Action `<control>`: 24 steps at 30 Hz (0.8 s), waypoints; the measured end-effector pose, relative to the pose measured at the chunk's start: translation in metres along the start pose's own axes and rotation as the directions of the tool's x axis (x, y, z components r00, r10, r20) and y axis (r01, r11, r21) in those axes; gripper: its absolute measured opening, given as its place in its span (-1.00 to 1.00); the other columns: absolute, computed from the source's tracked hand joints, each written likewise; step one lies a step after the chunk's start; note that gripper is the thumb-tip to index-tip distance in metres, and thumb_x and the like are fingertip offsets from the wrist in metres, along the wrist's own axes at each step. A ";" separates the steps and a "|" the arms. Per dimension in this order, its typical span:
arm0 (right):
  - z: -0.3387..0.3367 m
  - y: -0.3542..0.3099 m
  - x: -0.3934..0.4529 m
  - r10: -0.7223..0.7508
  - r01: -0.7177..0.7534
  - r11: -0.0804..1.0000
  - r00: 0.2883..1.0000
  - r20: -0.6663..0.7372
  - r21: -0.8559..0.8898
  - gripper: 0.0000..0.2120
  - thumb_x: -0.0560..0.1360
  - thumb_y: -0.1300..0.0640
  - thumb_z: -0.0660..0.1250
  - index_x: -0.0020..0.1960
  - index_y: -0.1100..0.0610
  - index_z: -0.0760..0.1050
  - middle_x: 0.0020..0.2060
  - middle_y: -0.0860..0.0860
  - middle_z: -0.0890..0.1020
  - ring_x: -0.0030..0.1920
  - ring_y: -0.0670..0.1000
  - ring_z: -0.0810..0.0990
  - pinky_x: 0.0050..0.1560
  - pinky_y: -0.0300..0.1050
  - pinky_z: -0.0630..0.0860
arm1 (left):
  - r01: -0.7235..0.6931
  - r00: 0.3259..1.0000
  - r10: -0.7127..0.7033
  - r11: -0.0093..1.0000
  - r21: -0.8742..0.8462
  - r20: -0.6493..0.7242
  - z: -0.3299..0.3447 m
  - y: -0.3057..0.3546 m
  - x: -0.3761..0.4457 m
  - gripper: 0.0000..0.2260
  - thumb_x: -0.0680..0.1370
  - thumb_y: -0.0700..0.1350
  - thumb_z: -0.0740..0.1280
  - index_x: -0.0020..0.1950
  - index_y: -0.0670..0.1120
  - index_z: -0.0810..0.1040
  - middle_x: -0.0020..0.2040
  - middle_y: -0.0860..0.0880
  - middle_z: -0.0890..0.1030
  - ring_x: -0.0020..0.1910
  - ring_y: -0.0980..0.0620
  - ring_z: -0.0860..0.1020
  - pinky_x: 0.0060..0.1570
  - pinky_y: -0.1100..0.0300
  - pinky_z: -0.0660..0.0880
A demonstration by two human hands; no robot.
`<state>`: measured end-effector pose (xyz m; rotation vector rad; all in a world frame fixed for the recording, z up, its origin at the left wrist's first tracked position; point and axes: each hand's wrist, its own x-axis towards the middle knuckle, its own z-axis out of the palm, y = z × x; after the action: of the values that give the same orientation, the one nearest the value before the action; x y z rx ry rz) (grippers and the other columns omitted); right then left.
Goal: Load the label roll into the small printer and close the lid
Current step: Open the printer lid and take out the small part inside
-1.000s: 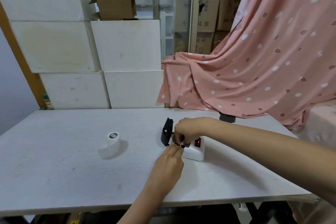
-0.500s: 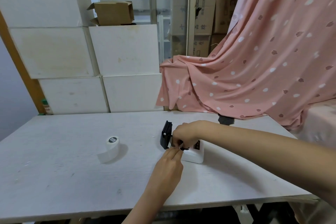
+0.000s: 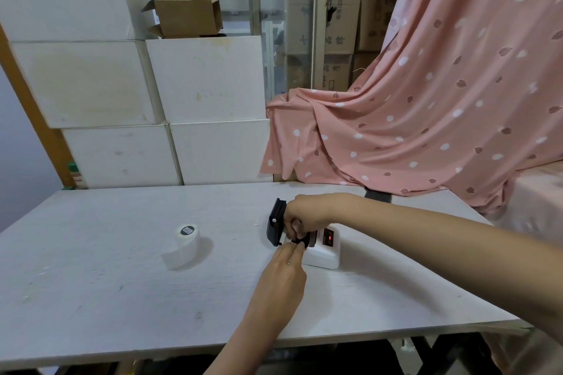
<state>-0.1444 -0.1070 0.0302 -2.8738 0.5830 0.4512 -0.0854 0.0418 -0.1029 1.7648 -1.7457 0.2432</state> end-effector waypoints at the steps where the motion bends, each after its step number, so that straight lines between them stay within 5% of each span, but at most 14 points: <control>1: 0.001 0.003 -0.001 0.001 0.000 1.000 1.000 -0.029 0.023 -0.76 0.46 0.32 0.27 -0.06 0.11 0.68 -0.07 -0.02 0.72 -0.15 -0.06 0.63 -0.06 -0.07 0.61 | 0.000 1.000 0.000 1.000 -0.011 -0.006 -0.002 0.001 0.000 -0.53 0.30 -0.47 0.37 0.20 -0.26 0.60 0.06 -0.12 0.62 0.06 -0.01 0.56 -0.04 0.26 0.56; 6: 0.003 0.017 -0.012 0.035 -0.015 0.989 0.990 -0.133 0.149 -0.88 0.47 0.19 0.46 -0.03 0.03 0.69 -0.26 -0.06 0.65 -0.25 -0.06 0.53 -0.27 -0.21 0.45 | -0.004 1.000 0.004 1.000 -0.020 -0.007 -0.005 0.003 0.001 -0.70 0.37 -0.27 0.53 0.08 -0.18 0.63 0.07 -0.06 0.62 0.07 0.06 0.52 -0.17 0.25 0.60; 12: 0.007 0.041 -0.030 0.220 -0.074 0.908 0.922 -0.319 0.413 -0.54 0.46 0.13 0.52 0.30 0.08 0.46 0.02 0.10 0.60 0.08 0.08 0.61 -0.05 -0.14 0.50 | -0.012 1.000 0.012 0.999 0.031 0.009 -0.005 0.002 0.007 -0.61 0.43 -0.15 0.54 0.23 -0.12 0.58 0.09 -0.06 0.60 0.04 -0.01 0.60 -0.23 0.23 0.60; 16: 0.007 0.055 -0.048 0.301 -0.106 0.864 0.893 -0.336 0.492 -0.58 0.50 0.07 0.50 0.25 0.13 0.40 -0.17 0.05 0.66 -0.20 -0.02 0.55 -0.29 -0.20 0.39 | -0.016 1.000 0.016 1.000 0.010 -0.013 -0.006 -0.006 0.015 -0.66 0.49 -0.07 0.44 0.25 -0.10 0.58 0.08 -0.04 0.57 0.02 0.02 0.56 -0.21 0.19 0.58; 19: 0.012 0.066 -0.058 0.364 -0.143 0.834 0.868 -0.337 0.533 -0.61 0.49 0.00 0.50 0.17 0.10 0.40 -0.28 -0.05 0.69 -0.35 -0.17 0.54 -0.30 -0.22 0.39 | -0.049 0.998 0.050 0.998 0.026 -0.032 -0.009 -0.017 0.020 -0.79 0.49 -0.19 0.43 0.11 -0.15 0.62 0.00 -0.04 0.58 -0.07 -0.01 0.57 -0.28 0.12 0.59; 22: 0.019 0.073 -0.066 0.406 -0.187 0.825 0.853 -0.329 0.533 -0.69 0.48 -0.01 0.50 0.05 0.11 0.44 -0.30 -0.04 0.72 -0.28 -0.13 0.64 -0.15 -0.16 0.46 | -0.058 0.998 0.060 0.996 0.068 -0.019 -0.009 -0.032 0.023 -0.78 0.41 -0.38 0.42 0.02 -0.20 0.63 -0.05 -0.07 0.59 -0.19 -0.08 0.59 -0.40 0.06 0.56; 24: 0.026 0.076 -0.069 0.432 -0.227 0.826 0.843 -0.321 0.515 -0.73 0.48 0.02 0.50 0.01 0.15 0.50 -0.27 0.02 0.74 -0.29 -0.12 0.65 -0.29 -0.25 0.45 | -0.058 0.998 0.060 0.995 0.077 -0.020 -0.009 -0.042 0.025 -0.78 0.41 -0.40 0.40 0.02 -0.19 0.62 -0.02 -0.07 0.59 -0.16 -0.10 0.61 -0.37 0.05 0.56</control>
<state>-0.2429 -0.1460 0.0199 -2.3980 1.1164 -0.2724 -0.0405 0.0223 -0.0948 1.7590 -1.7958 0.3573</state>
